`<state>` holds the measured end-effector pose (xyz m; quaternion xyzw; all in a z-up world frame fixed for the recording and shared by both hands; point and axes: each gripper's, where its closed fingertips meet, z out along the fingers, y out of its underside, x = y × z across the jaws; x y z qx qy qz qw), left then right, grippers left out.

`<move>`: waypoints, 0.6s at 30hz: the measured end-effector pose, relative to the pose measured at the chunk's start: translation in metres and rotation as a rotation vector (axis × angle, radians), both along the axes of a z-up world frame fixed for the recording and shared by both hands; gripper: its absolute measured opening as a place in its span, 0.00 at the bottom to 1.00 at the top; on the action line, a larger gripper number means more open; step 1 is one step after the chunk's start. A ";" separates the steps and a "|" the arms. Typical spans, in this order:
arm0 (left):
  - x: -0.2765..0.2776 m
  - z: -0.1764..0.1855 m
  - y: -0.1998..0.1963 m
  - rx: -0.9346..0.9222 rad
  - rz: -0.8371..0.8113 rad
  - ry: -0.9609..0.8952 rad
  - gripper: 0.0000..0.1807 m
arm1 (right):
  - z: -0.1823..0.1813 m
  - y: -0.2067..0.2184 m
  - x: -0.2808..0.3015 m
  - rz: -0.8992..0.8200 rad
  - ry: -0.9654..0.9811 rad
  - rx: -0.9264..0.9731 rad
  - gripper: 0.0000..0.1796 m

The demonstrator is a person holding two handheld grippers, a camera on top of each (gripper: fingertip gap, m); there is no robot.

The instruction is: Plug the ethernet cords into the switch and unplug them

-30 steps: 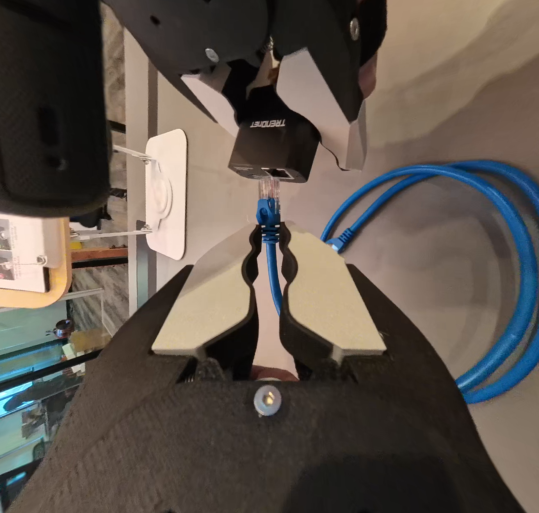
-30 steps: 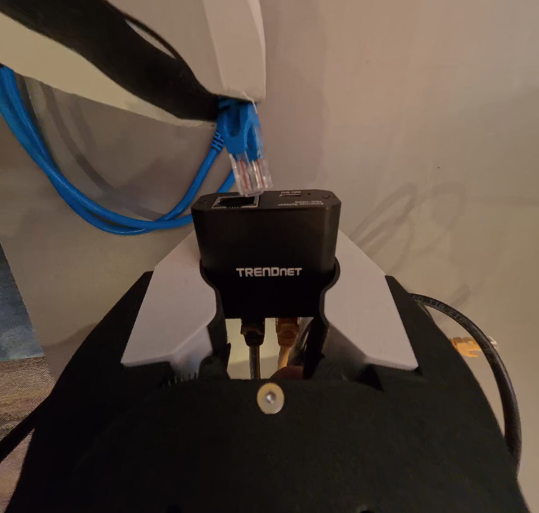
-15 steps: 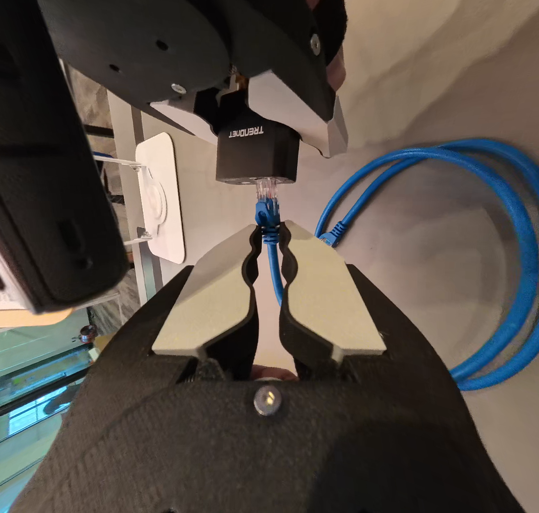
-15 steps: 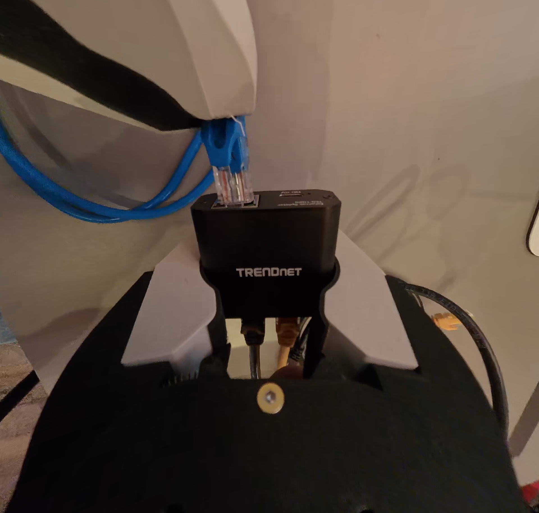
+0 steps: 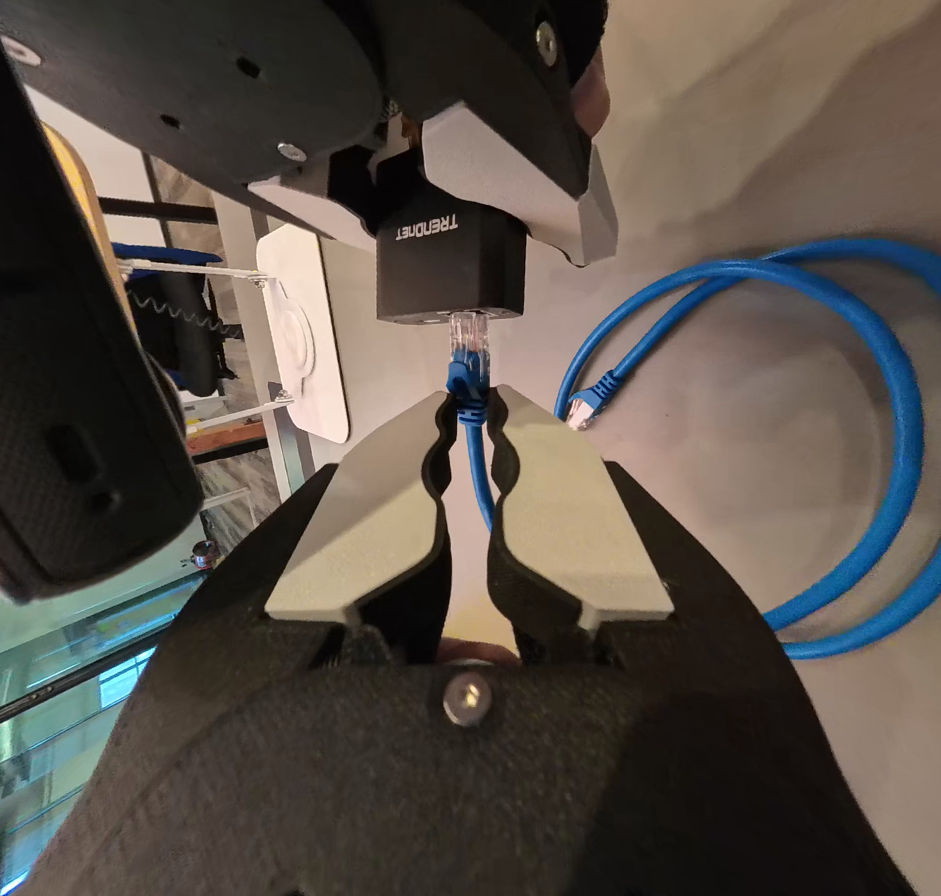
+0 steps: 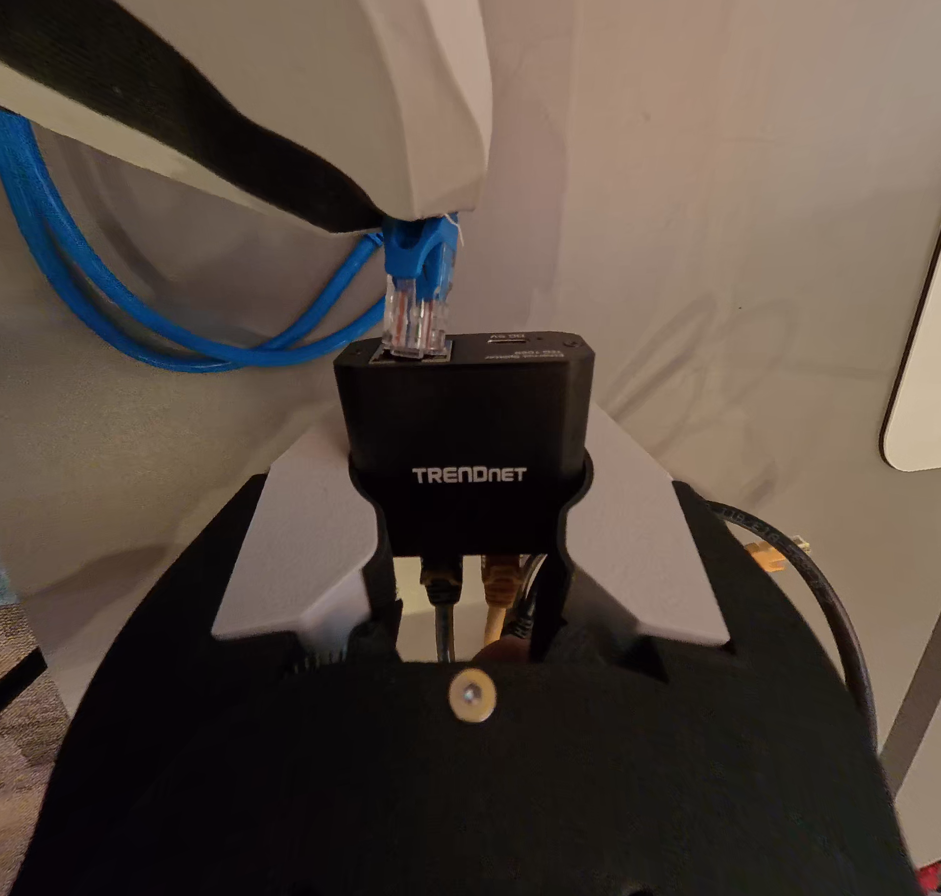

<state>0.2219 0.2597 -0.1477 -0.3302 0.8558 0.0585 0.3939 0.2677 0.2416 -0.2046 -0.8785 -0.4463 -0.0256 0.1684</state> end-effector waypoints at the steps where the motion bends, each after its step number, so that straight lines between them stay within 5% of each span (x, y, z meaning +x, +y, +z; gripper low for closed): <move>1: 0.000 0.000 0.000 0.005 0.002 0.005 0.06 | 0.000 0.000 0.000 0.002 0.001 0.004 0.39; 18: -0.003 0.002 0.002 0.042 0.088 0.046 0.06 | 0.002 0.006 0.002 -0.035 -0.034 0.035 0.39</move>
